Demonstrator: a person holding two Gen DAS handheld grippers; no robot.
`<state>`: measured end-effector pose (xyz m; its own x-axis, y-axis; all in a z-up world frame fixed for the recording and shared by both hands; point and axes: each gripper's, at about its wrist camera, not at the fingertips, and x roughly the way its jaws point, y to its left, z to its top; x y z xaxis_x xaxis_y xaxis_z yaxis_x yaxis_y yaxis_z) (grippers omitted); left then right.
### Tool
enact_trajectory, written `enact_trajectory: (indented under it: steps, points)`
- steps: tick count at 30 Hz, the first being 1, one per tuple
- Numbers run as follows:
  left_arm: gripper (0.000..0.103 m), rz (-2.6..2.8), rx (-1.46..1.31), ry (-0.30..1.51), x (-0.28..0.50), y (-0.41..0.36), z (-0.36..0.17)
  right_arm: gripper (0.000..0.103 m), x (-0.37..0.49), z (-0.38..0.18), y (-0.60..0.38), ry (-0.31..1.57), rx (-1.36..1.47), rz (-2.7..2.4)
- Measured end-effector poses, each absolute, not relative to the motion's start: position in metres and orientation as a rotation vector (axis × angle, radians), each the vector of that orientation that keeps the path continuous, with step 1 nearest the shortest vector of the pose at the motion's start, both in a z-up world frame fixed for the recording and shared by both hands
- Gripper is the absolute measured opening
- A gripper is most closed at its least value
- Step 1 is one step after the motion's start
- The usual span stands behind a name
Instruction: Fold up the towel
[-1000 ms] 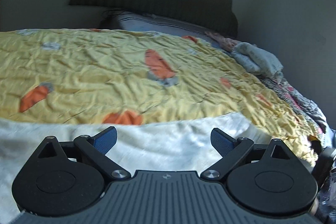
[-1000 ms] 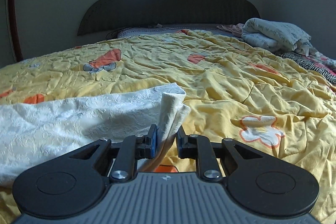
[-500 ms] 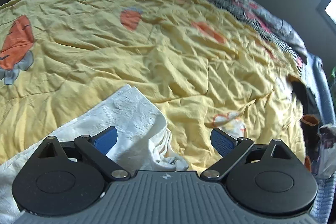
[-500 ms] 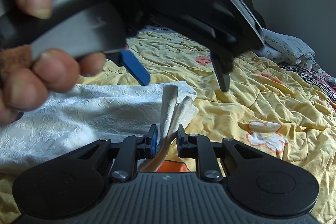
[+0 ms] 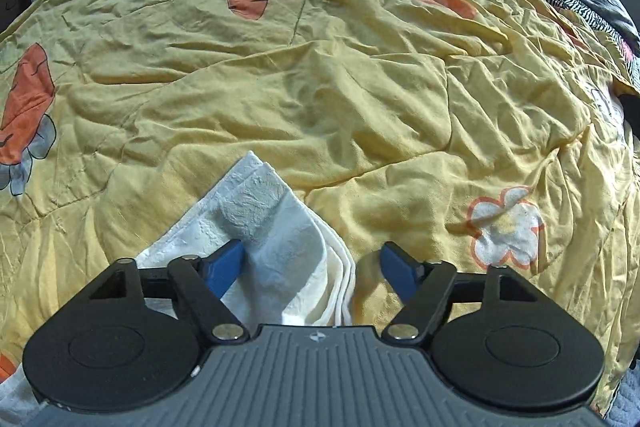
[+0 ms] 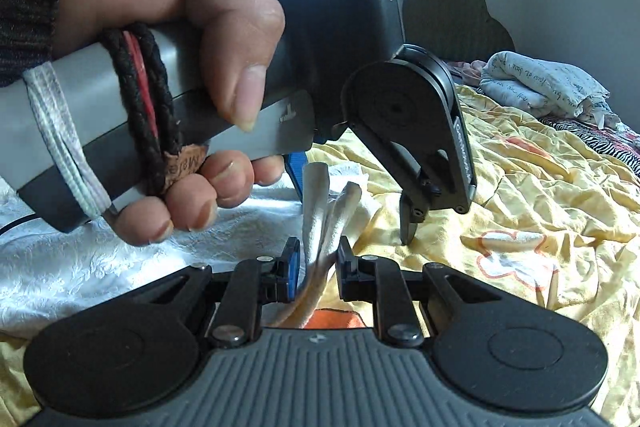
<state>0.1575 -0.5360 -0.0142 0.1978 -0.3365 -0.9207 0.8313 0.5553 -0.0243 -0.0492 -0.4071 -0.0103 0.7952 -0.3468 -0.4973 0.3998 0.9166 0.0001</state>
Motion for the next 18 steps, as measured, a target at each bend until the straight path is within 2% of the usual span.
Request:
enact_trajectory:
  steps: [3,7,9,10,11,12,13,18]
  points:
    - [0.039,-0.857,0.567,1.052,0.160,-0.532,-0.010,0.018,-0.052,-0.010,-0.410,0.505,0.107,-0.394]
    - [0.029,-0.871,0.492,1.044,0.166,-0.517,-0.006,0.019,-0.049,-0.014,-0.407,0.519,0.091,-0.386]
    - [0.021,-0.875,0.441,1.048,0.169,-0.509,-0.005,0.029,-0.047,-0.014,-0.406,0.534,0.088,-0.379]
    - [0.019,-0.876,0.419,1.046,0.169,-0.506,-0.005,0.041,-0.046,-0.015,-0.405,0.541,0.087,-0.376]
    - [0.018,-0.875,0.397,1.041,0.169,-0.502,-0.004,0.058,-0.046,-0.015,-0.404,0.544,0.083,-0.374]
    - [0.017,-0.875,0.387,1.034,0.168,-0.499,-0.003,0.066,-0.046,-0.014,-0.403,0.539,0.077,-0.365]
    - [0.017,-0.875,0.387,1.023,0.166,-0.498,-0.002,0.070,-0.047,-0.014,-0.402,0.532,0.073,-0.352]
    - [0.015,-0.868,0.403,0.990,0.158,-0.493,0.002,0.070,-0.044,-0.015,-0.407,0.544,0.106,-0.319]
